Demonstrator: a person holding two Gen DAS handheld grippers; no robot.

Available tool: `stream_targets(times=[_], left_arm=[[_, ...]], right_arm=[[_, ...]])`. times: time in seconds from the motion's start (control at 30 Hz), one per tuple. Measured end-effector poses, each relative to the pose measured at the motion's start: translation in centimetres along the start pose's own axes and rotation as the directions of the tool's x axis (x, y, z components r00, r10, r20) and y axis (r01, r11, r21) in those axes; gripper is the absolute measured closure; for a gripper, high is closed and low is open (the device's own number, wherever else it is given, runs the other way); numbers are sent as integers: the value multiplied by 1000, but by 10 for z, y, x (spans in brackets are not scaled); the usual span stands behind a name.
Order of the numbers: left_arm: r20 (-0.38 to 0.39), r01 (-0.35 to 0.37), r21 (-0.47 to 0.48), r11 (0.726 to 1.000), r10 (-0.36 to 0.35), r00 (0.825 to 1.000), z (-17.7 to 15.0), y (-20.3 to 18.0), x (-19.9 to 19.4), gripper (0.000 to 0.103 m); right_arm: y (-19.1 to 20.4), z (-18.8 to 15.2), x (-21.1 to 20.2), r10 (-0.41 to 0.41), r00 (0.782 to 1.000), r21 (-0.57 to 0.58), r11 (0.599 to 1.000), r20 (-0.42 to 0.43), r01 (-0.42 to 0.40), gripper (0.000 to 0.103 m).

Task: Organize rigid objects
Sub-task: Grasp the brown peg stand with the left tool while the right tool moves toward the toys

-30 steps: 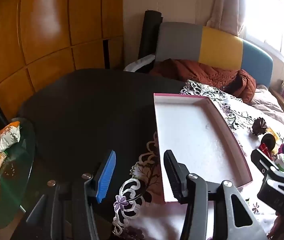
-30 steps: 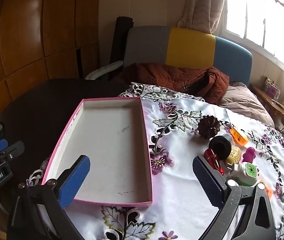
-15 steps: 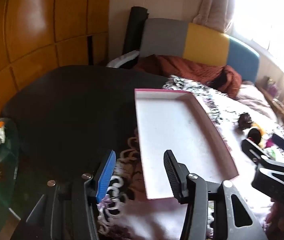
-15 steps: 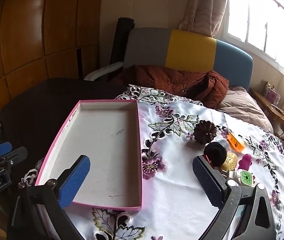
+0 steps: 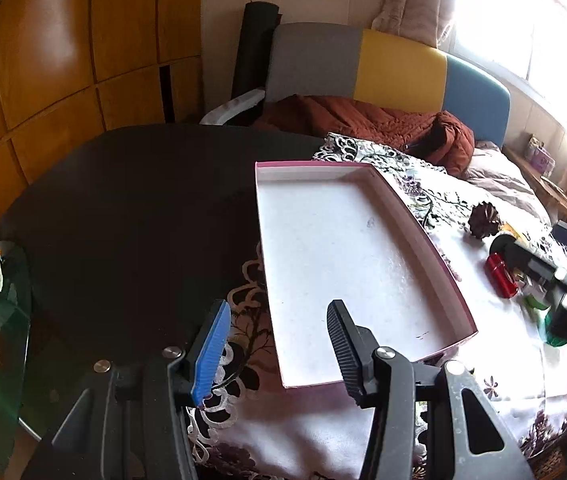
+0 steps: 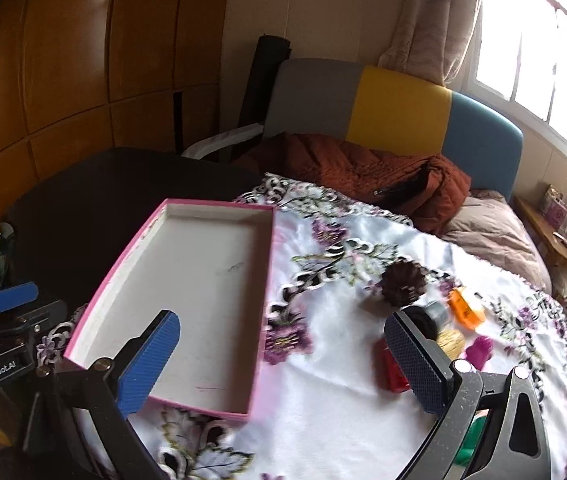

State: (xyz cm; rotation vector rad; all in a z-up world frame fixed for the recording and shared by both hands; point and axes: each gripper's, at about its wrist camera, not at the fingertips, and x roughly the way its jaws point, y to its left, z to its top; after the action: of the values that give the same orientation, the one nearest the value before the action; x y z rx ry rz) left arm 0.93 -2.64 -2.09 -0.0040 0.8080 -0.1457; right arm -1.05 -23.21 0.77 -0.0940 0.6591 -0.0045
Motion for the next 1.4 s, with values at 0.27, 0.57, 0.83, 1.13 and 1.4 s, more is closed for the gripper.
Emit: stream_targets(times=[0.27,0.57,0.83,1.13,1.4], left_arm=[[-8,25,56,998,-25,1000,-1,-14,1,50],[-29,52,90,995,-50,998,-1,-26,5,49],[-58,109,145,983,-102,993,8,-54,9,49],[-119,286,281,916,-263,957,34,-141,23,49],[-201,417,223,881,-377,904,78,-206,62,49]], right_arm=[[-83,13,-6,-74,997,69,995,22,73,0],[-224,-21,9,-269,962,350,897,-51,269,0],[-298,-57,10,-197,971,691,683,-138,236,0],[-302,-64,14,-155,973,719,656,-170,230,0],[-302,-63,13,-142,978,728,653,-154,209,0]])
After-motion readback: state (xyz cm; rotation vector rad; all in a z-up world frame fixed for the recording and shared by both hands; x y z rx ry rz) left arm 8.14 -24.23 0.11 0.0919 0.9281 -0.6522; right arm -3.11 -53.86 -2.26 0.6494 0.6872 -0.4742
